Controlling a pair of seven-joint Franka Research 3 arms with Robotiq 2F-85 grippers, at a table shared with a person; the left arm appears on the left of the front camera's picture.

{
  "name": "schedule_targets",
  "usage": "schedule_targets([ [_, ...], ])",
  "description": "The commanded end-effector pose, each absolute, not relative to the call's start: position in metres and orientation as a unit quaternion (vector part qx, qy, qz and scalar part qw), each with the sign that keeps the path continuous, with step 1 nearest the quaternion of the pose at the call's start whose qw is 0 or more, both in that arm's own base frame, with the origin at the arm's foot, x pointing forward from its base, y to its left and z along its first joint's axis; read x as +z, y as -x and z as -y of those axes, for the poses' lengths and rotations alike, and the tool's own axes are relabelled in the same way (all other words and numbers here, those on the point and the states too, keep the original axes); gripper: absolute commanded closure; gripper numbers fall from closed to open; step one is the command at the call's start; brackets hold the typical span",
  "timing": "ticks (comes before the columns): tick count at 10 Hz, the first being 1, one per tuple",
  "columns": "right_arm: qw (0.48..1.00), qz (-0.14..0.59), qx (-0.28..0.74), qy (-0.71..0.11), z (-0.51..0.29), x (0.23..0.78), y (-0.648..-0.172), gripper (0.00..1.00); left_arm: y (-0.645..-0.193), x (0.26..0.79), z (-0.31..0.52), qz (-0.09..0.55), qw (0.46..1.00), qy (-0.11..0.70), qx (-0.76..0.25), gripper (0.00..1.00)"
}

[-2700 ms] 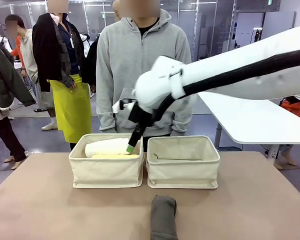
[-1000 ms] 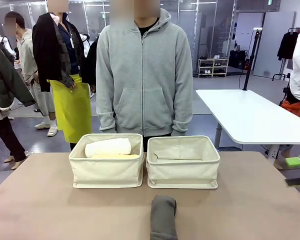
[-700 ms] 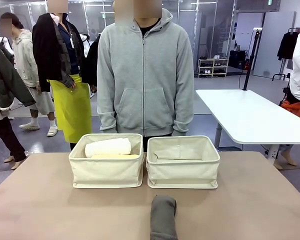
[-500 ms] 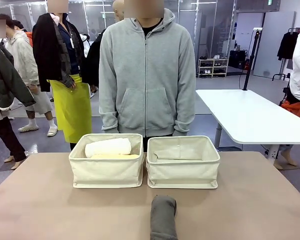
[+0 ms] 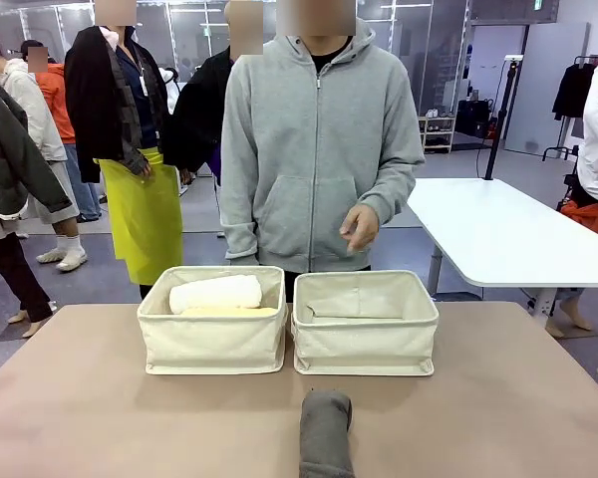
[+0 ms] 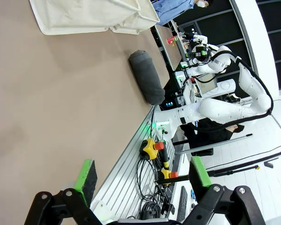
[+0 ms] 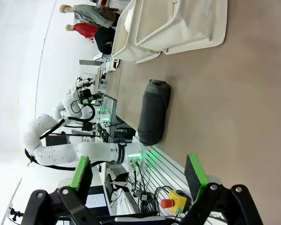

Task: Divide the towels into two baskets.
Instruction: Pick up one hotel-folded towel from the bottom of the table and place it in the Fabric basket indicated by the person.

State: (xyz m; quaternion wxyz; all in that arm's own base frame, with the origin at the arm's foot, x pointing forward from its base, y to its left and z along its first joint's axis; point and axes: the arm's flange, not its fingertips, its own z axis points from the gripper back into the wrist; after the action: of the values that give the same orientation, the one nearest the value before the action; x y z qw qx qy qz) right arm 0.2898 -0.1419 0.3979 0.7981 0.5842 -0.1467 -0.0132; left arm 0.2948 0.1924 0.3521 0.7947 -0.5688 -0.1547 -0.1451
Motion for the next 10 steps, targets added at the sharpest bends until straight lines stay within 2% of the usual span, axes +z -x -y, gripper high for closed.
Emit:
schedule_targets([
  [1,0.796,0.153,-0.009,-0.586,0.1394,0.4012,-0.2906,0.00,-0.2908,0.3548,-0.1941,0.157,0.796,0.566,-0.149,0.00],
  [10,0.796,0.153,-0.009,-0.586,0.1394,0.4012,-0.2906,0.00,-0.2908,0.3548,-0.1941,0.157,0.796,0.566,-0.149,0.00],
])
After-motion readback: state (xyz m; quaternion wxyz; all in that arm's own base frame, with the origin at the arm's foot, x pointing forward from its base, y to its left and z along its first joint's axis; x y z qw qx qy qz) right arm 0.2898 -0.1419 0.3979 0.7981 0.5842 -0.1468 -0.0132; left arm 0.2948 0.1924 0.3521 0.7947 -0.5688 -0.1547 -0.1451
